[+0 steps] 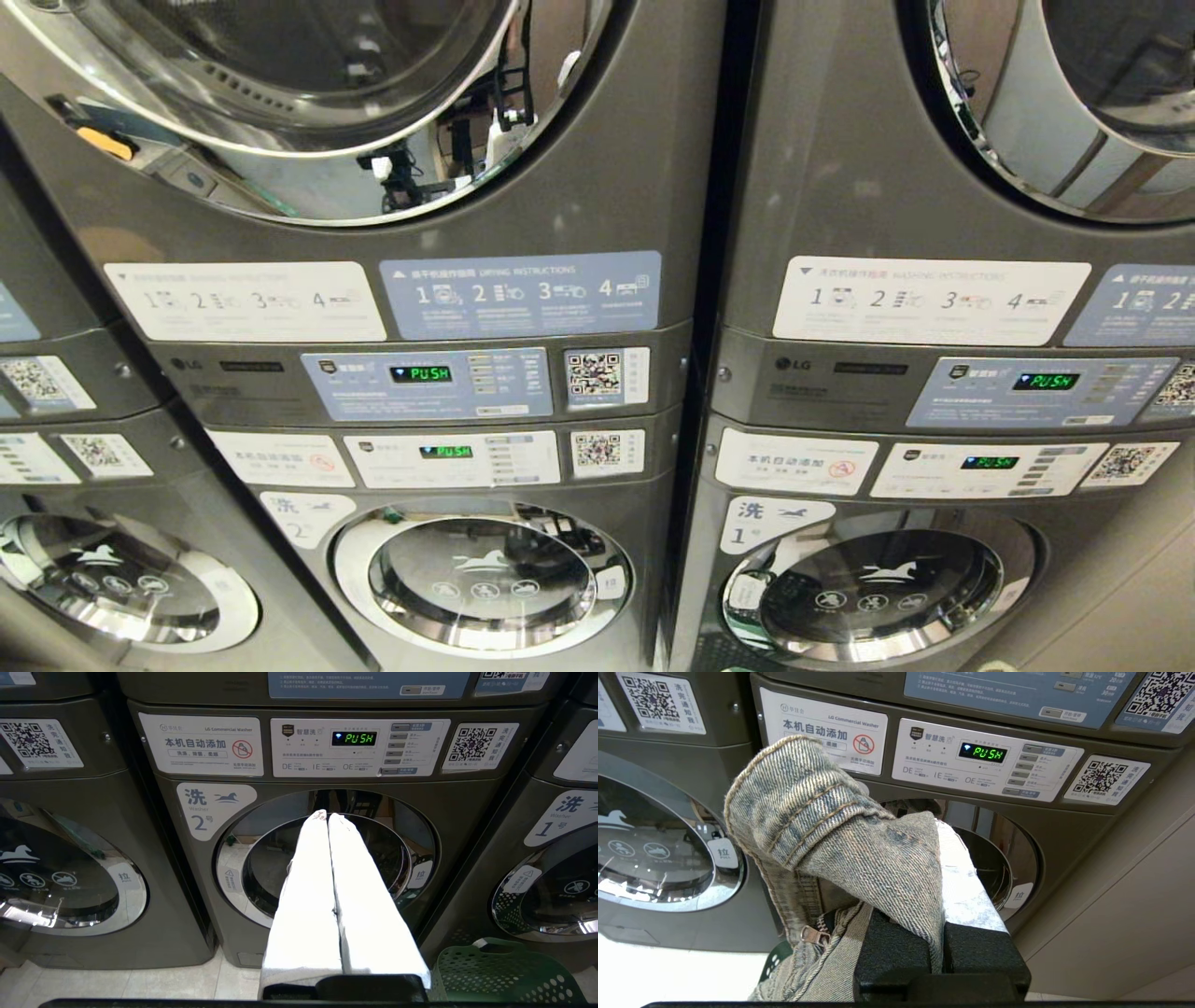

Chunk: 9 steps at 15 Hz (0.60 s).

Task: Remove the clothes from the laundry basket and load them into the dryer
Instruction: Take the clothes out of the basket

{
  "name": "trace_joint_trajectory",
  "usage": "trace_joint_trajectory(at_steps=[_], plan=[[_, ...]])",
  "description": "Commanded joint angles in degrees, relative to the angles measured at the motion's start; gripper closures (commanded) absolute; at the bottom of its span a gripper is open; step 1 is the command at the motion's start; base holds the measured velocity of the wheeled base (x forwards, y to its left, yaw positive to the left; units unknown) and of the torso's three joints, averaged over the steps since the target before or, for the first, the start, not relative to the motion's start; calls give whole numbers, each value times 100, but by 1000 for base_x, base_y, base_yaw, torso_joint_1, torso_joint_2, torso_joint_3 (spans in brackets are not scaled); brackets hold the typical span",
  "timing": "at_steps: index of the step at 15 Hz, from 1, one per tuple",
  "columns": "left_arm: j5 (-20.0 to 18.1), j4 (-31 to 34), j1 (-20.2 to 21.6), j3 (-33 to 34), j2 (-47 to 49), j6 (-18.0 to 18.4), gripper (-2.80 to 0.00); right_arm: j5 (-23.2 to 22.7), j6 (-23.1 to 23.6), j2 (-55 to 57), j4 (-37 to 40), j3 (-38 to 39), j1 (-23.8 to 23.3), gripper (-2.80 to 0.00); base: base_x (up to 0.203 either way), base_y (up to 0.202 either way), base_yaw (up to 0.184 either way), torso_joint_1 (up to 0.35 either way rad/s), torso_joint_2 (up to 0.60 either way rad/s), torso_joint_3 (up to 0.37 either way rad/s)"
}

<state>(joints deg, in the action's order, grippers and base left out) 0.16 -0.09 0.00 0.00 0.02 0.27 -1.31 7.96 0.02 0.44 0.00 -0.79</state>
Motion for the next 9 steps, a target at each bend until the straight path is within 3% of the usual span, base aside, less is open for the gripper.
trace_joint_trajectory(at_steps=[1, 9], plan=[[2, 0, 0, 0, -2, 0, 0, -5, 4, 6, 0, 0, 0, 0, 0, 0, 0, 85, -187, -87], [2, 0, 0, 0, -2, -9, 0, -10, -14, 6, 0, 0, 0, 0, 0, 0, 0, 84, -165, -84]])
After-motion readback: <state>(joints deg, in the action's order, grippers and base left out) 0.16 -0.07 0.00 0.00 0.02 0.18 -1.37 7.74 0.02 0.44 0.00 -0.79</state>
